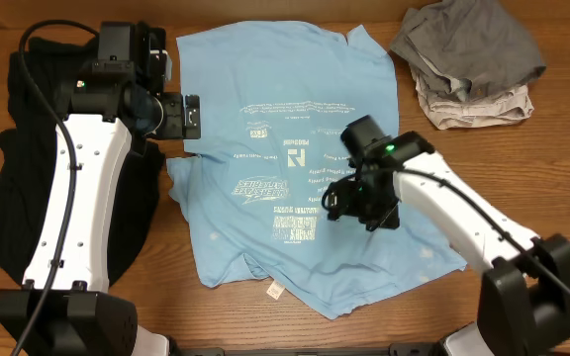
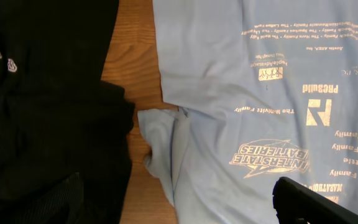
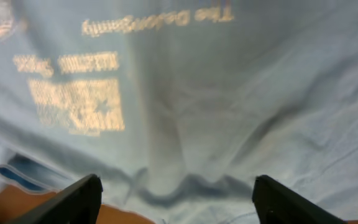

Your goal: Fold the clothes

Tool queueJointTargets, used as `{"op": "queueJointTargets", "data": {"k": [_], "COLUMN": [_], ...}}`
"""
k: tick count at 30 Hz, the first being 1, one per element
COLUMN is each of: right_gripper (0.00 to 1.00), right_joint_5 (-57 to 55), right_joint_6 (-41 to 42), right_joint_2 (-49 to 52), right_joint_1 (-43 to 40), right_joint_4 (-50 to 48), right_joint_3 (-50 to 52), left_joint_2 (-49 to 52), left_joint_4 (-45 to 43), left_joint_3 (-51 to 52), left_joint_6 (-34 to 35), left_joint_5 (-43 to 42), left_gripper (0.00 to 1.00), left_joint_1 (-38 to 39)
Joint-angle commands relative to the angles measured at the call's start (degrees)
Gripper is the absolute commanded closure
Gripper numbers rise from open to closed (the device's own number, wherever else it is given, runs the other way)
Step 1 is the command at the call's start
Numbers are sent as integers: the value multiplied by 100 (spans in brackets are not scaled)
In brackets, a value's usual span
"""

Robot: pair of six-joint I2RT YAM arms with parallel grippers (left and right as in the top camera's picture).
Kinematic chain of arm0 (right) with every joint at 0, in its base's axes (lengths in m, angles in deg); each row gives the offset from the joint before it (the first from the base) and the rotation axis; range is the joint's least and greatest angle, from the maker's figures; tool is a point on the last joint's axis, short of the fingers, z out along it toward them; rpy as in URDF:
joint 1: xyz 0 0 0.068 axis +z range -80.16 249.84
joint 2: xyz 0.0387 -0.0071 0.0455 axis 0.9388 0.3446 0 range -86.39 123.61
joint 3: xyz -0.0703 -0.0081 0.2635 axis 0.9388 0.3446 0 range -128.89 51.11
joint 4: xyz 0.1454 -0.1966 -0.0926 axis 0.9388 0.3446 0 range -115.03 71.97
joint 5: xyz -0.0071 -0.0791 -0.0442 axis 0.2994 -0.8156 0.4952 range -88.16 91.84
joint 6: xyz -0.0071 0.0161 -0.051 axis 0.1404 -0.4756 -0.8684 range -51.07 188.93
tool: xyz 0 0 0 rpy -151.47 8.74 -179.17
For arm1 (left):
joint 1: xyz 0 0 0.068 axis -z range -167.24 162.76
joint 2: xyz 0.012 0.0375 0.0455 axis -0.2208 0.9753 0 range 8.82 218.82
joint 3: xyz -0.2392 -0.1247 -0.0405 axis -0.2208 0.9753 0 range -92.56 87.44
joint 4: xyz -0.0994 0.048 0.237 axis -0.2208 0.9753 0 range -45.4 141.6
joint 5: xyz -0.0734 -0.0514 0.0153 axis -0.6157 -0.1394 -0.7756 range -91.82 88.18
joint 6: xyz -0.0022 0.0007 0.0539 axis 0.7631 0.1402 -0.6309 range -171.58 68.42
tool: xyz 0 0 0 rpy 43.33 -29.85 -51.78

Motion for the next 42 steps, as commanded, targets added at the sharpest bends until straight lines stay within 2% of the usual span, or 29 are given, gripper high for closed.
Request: {"op": "queueJointTargets", "data": {"k": [1, 3, 7, 13, 19, 29, 34, 40, 42], "right_gripper": [24, 38, 49, 51, 59, 59, 58, 57, 53], "right_joint_5": [59, 42, 44, 44, 66, 170, 175, 175, 173], "right_joint_6": [-417, -415, -409, -411, -442, -463, -437, -850, -970], "right_joint_2": [332, 597, 761, 793, 798, 798, 798, 798, 798], "right_joint_1": [-144, -249, -446, -1080, -1692, -2153, -2940, -4138, -4546], "right_joint_4": [-129, -321, -518, -686, -1075, -1849, -1941, -2076, -2142], "right_joint_3": [-85, -85, -85, 107, 669, 1519, 1598, 1598, 1598], "left_joint_2": [223, 407, 715, 1161, 1322, 1322, 1322, 1412, 1486], "left_joint_4": [-92, -162, -254, -448, -756, -1246, -1408, -1482, -1499], "left_joint_3": [-138, -138, -138, -138, -138, -138, -138, -138, -138], "left_joint_6": [-389, -675, -1049, -1327, -1325, -1349, -1353, -1368, -1366], "left_joint_5": [-184, -520, -739, -741, -741, -741, -741, -741, -745], "left_gripper": [0, 0, 0, 0, 0, 0, 0, 0, 0], "left_joint_1": [0, 4, 7, 7, 7, 9, 9, 17, 24]}}
